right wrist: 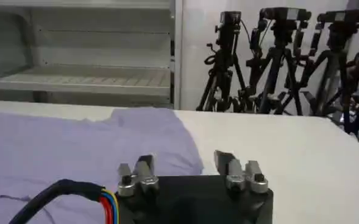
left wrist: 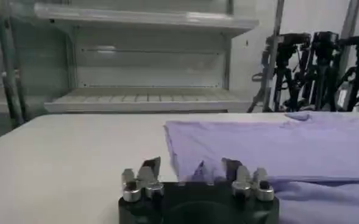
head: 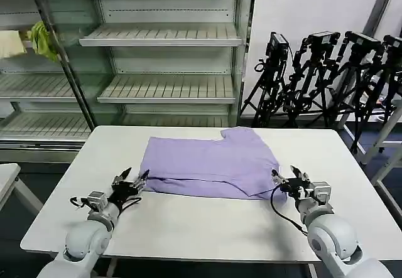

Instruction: Fold and organize the clothes.

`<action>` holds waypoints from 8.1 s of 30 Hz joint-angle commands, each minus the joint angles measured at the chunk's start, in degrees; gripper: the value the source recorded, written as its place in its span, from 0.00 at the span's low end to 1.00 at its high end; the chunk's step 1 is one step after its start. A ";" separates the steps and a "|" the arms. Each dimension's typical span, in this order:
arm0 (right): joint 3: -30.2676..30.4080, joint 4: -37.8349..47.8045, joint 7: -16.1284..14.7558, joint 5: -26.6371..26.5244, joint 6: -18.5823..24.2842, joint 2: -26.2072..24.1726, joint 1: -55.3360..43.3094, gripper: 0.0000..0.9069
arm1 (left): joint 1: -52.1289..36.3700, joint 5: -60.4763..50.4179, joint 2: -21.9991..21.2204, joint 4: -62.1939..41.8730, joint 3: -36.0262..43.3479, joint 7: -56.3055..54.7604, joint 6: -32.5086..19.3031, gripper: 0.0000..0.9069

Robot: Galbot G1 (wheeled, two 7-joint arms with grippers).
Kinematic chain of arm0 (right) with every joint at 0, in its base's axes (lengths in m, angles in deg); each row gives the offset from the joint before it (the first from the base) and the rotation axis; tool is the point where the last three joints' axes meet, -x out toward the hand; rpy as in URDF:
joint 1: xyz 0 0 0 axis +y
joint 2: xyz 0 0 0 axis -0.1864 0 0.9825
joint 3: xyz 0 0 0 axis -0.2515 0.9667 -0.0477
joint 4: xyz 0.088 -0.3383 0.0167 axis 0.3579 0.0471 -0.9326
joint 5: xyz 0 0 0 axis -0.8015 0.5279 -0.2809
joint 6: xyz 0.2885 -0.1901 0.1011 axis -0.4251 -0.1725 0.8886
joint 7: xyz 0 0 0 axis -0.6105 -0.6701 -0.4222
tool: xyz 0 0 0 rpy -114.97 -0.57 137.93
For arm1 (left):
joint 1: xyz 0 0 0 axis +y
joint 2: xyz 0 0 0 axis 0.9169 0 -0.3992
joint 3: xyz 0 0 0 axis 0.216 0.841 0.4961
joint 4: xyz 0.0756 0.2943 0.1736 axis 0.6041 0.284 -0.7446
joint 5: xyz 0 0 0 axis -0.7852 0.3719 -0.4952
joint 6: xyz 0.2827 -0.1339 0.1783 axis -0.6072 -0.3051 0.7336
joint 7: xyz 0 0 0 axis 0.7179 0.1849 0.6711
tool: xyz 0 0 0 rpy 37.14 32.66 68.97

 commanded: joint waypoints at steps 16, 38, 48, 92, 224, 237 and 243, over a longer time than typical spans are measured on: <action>-1.96 -6.81 0.27 2.64 -0.47 2.15 11.43 1.00 | 9.00 2.26 -2.56 9.18 -2.26 -1.05 3.53 1.00; -4.04 -6.67 -0.40 6.53 1.36 7.19 18.26 1.00 | 7.10 1.75 -3.19 6.30 -0.63 -0.09 2.16 0.98; -2.33 -3.30 -0.93 6.81 2.16 7.89 14.63 1.00 | 6.57 1.15 -3.62 5.07 -0.45 0.14 1.82 0.96; -1.64 -2.63 -2.02 7.40 2.75 7.67 12.95 0.01 | 8.00 -1.40 -3.64 0.95 -0.53 1.38 1.75 0.82; -11.28 -25.78 11.34 -3.09 -1.29 -11.64 48.77 0.00 | 51.66 1.57 5.03 32.95 -16.11 -2.35 13.26 0.01; -13.52 -25.97 12.51 -3.02 -1.28 -12.08 49.56 0.00 | 51.70 1.39 5.22 31.78 -16.83 -2.38 12.77 0.01; -14.03 -25.60 12.62 -2.95 -1.13 -12.10 49.85 0.00 | 51.91 0.63 4.72 32.04 -16.63 -2.37 12.57 0.01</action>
